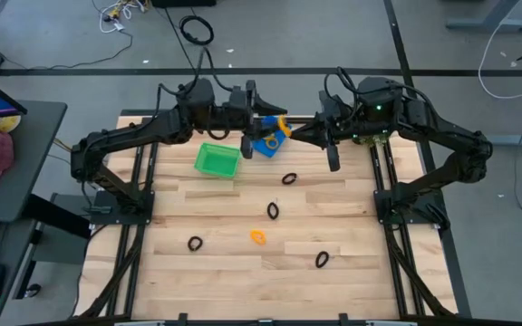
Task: Sort spring keychains into baskets
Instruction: Put the yellow spring keychain into the blue basket, then put the black spring keychain into the green basket
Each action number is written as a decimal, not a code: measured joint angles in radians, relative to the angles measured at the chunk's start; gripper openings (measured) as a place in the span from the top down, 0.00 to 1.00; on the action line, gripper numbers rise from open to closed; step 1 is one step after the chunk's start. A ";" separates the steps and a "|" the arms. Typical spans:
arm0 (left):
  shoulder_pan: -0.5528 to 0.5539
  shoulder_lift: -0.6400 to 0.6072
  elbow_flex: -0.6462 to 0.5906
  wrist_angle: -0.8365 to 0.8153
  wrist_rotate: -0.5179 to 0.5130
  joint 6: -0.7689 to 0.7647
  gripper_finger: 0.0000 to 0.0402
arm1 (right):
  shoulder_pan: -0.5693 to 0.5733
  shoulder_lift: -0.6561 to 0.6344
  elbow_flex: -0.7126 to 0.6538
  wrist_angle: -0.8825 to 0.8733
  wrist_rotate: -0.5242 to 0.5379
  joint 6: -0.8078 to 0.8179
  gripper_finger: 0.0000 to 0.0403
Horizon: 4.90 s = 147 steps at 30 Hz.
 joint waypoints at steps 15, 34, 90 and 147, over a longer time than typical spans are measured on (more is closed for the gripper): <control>0.000 -0.122 0.001 -0.313 -0.050 0.008 0.42 | 0.000 -0.123 0.000 -0.189 0.018 0.030 1.00; -0.006 -0.134 0.000 -0.445 -0.117 -0.010 0.42 | -0.010 -0.042 0.000 -0.116 0.034 0.028 1.00; -0.140 -0.158 0.000 -0.603 -0.522 -0.037 0.56 | -0.436 0.519 0.000 -0.129 0.039 0.341 1.00; -0.140 -0.158 0.000 -0.610 -0.521 -0.054 0.56 | -0.457 0.775 0.000 -0.156 -0.152 0.327 0.69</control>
